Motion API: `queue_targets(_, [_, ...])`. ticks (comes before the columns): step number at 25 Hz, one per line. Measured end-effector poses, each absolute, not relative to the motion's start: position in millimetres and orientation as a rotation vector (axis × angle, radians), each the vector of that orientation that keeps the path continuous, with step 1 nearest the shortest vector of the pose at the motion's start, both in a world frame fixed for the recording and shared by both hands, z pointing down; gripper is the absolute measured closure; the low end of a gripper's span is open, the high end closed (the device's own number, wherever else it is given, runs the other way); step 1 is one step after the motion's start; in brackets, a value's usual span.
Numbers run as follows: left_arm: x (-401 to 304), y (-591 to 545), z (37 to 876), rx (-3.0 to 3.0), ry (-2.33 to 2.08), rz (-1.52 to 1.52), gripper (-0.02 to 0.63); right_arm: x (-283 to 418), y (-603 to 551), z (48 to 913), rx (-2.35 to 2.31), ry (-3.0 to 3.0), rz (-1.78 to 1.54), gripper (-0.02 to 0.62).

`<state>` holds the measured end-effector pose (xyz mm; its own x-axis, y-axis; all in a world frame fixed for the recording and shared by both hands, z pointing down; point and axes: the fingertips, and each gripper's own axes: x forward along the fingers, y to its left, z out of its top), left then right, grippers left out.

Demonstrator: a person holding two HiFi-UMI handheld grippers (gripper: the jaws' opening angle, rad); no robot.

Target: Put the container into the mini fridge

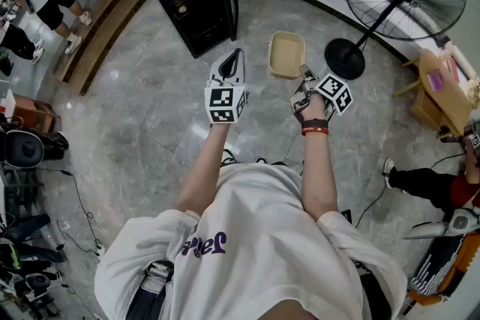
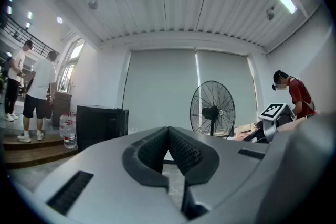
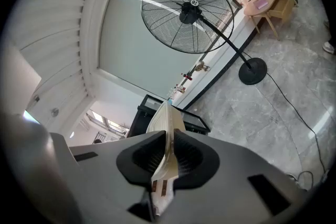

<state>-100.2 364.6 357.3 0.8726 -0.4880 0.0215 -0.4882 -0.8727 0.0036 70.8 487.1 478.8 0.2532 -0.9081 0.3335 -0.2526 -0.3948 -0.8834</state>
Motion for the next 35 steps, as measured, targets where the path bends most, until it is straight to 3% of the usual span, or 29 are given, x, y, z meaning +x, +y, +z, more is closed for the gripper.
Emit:
queue_targets(16, [-58,394,390,3.011,-0.728,0.152,0.586,92,516,511,-1.739,0.983,-1.238,0.538])
queue_targets(35, [22,178,399,2.944,-0.773,0.088,0.586,169,302,505,-1.798,1.043,-1.229,0.539])
